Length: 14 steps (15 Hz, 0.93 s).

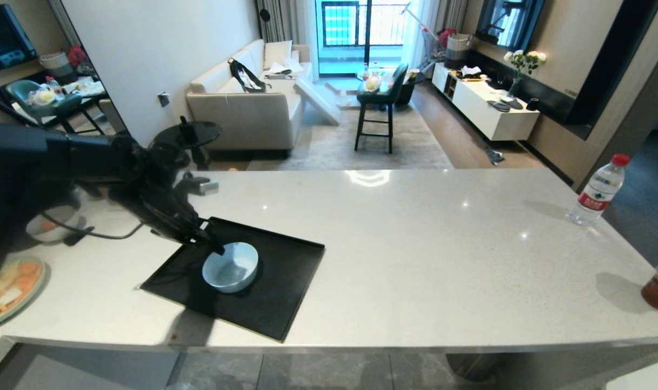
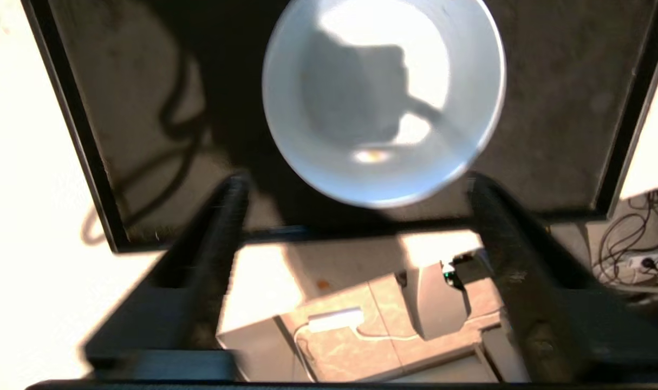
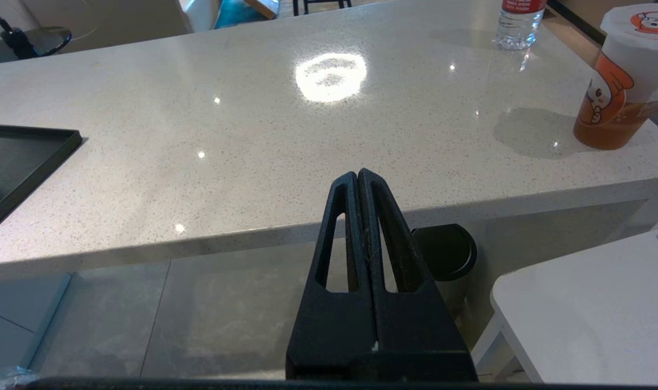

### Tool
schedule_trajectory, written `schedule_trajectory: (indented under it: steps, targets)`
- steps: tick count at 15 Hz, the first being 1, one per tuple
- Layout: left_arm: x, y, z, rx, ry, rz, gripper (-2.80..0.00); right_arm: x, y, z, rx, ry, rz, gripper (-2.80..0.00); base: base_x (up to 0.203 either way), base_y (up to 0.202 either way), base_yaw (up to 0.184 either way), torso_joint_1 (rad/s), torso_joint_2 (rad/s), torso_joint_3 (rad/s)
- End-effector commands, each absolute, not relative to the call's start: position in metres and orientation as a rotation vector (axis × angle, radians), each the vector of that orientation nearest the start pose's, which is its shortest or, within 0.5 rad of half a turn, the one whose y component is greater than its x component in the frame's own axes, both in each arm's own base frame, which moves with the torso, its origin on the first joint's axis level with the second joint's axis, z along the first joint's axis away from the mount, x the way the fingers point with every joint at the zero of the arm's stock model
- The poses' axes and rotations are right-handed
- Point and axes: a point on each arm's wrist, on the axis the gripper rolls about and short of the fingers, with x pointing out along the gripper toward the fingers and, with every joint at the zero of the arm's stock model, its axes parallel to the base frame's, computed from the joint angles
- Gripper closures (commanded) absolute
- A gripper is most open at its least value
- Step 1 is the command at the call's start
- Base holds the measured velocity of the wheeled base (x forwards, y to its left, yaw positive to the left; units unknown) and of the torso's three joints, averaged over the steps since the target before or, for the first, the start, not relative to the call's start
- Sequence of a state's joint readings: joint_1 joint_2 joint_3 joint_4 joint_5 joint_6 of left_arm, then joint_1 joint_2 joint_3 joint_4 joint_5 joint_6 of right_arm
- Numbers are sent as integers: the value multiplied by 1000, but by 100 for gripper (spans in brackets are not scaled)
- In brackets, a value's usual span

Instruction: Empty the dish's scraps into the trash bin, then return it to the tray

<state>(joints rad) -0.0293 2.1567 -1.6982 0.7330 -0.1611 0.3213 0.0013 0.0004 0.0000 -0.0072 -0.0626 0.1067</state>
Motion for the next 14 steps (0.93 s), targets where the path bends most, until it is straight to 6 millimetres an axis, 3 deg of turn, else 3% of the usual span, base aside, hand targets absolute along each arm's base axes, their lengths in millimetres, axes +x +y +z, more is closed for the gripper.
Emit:
schedule_trajectory:
  steps: [1, 3, 6, 10, 14]
  targets:
    - [376, -19, 166, 227, 1120, -351, 0, -23, -1, 76, 106, -11, -61, 0, 0, 0, 0, 0, 0, 0]
    - [362, -18, 182, 233, 1088, -347, 0, -23, -1, 76, 108, -11, -61, 0, 0, 0, 0, 0, 0, 0]
    - [328, -15, 224, 245, 982, -324, 0, -23, -1, 76, 108, -11, -61, 0, 0, 0, 0, 0, 0, 0]
    - [253, -11, 270, 256, 847, -297, 0, -23, -1, 76, 108, -11, -61, 0, 0, 0, 0, 0, 0, 0]
    - [165, -7, 285, 259, 736, -273, 0, -23, -1, 76, 108, -11, -61, 0, 0, 0, 0, 0, 0, 0]
